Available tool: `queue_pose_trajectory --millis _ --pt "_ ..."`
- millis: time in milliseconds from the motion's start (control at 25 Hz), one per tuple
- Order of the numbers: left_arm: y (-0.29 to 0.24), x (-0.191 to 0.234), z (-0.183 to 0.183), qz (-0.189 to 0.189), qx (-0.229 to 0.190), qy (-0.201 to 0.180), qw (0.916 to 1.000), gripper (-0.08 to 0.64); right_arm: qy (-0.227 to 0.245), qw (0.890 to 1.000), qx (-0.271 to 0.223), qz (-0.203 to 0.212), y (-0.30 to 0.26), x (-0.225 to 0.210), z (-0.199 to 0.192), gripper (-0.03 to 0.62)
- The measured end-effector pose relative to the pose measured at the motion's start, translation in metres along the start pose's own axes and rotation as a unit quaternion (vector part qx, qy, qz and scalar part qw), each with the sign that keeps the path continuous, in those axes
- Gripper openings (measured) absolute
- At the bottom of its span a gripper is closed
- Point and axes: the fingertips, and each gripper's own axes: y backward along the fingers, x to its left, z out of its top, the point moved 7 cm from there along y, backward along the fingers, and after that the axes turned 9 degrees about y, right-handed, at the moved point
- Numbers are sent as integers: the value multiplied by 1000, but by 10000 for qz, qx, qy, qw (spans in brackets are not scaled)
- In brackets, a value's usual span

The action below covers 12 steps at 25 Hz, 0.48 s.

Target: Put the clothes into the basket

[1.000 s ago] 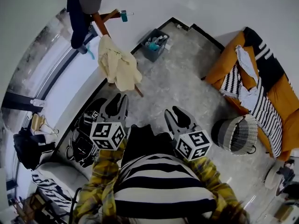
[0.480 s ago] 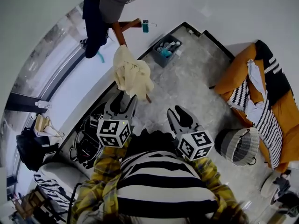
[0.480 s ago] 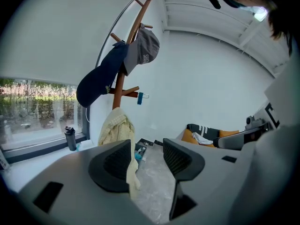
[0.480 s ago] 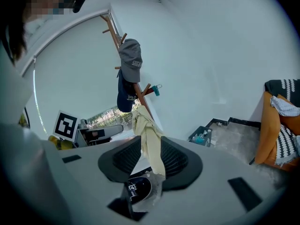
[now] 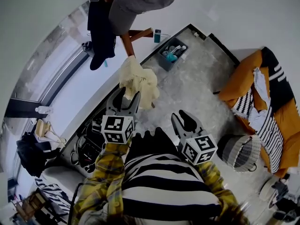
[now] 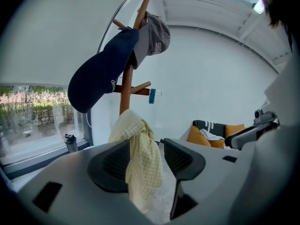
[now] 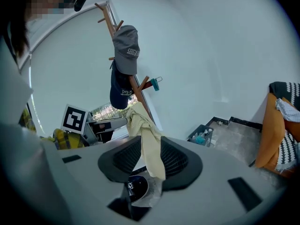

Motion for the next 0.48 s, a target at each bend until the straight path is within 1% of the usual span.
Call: queue_pose_trajectory --millis 200,480 --pt "-18 16 5 119 -61 -79 9999 244 -80 9997 152 -159 -8 -9 1 126" --pt "-39 20 5 -37 -20 -104 9999 297 -126 9989 390 -212 -19 -13 -2 126"
